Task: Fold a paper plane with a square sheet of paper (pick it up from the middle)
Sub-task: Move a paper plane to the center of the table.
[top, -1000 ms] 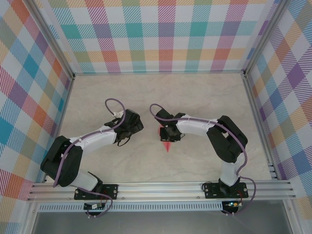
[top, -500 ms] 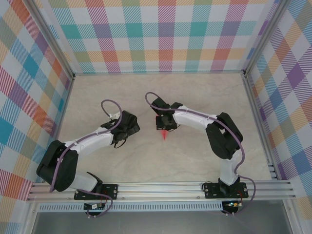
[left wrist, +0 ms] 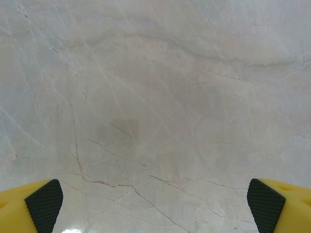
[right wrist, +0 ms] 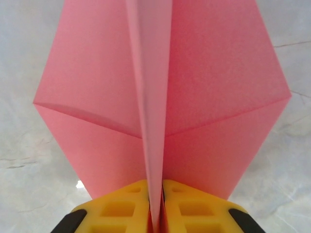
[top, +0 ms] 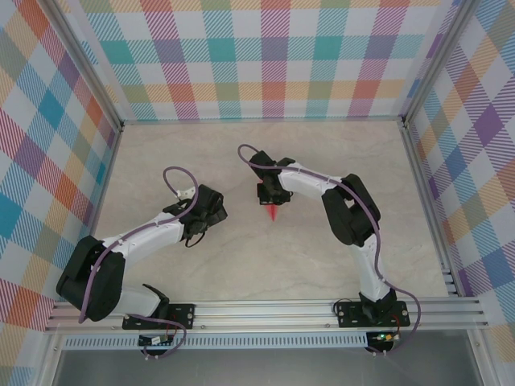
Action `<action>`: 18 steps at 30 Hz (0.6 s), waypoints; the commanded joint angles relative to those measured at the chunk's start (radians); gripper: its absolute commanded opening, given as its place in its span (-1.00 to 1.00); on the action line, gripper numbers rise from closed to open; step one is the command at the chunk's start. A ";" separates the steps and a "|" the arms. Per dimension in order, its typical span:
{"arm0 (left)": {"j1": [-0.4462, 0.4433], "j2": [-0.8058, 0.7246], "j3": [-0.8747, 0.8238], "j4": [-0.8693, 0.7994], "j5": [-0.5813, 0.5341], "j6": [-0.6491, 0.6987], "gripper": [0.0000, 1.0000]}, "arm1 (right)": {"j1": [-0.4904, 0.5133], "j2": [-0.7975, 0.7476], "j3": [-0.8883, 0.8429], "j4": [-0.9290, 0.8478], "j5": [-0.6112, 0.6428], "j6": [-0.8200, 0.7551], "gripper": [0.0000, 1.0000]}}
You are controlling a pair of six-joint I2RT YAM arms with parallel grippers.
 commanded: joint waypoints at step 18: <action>0.036 -0.049 0.118 -0.099 -0.091 0.018 1.00 | -0.006 -0.228 0.044 -0.082 0.005 0.000 0.10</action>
